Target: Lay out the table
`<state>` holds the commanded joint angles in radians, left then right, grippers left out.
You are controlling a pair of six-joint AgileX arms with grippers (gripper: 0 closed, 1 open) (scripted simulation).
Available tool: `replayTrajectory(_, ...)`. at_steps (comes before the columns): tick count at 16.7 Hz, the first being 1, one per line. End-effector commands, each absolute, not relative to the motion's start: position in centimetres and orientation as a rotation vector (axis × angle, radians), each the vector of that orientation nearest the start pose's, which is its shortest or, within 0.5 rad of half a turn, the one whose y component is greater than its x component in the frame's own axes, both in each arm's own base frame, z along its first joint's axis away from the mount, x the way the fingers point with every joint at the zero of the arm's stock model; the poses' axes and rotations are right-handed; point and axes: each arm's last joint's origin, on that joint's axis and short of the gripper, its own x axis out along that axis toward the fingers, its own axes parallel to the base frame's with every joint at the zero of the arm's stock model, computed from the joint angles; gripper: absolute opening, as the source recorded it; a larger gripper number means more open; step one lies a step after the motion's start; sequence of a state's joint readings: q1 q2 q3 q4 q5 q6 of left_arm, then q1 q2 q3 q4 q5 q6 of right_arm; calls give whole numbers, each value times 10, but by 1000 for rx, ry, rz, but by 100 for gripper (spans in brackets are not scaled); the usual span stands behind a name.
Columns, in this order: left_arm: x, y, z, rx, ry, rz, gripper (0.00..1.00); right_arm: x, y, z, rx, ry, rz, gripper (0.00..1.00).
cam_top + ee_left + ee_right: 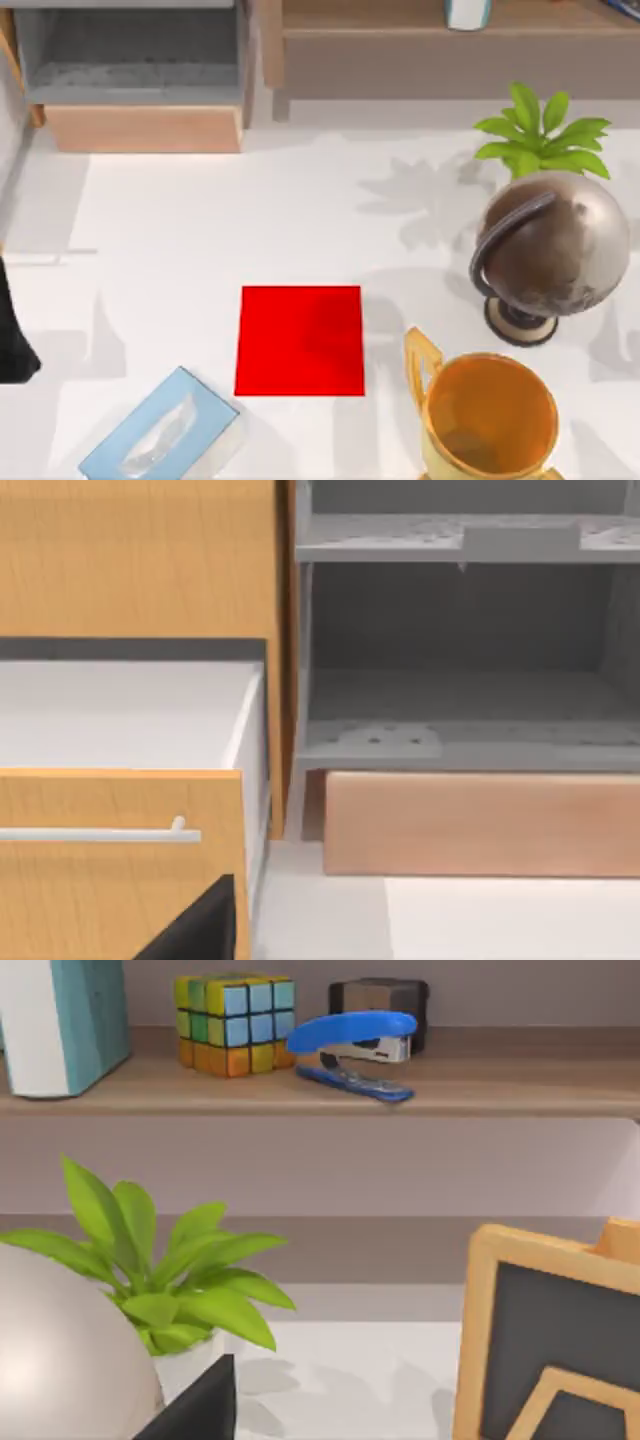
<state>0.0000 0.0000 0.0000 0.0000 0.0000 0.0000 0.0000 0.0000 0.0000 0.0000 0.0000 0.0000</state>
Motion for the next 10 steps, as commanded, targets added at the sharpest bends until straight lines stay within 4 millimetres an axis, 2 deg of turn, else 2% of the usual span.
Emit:
replayTrajectory(5, 107, 0, 168, 6, 40, 17, 100, 106, -1, 160, 0, 0, 0, 100)
replayTrajectory(10, 120, 8, 210, 27, 230, 83, 100, 106, -1, 160, 0, 0, 0, 100)
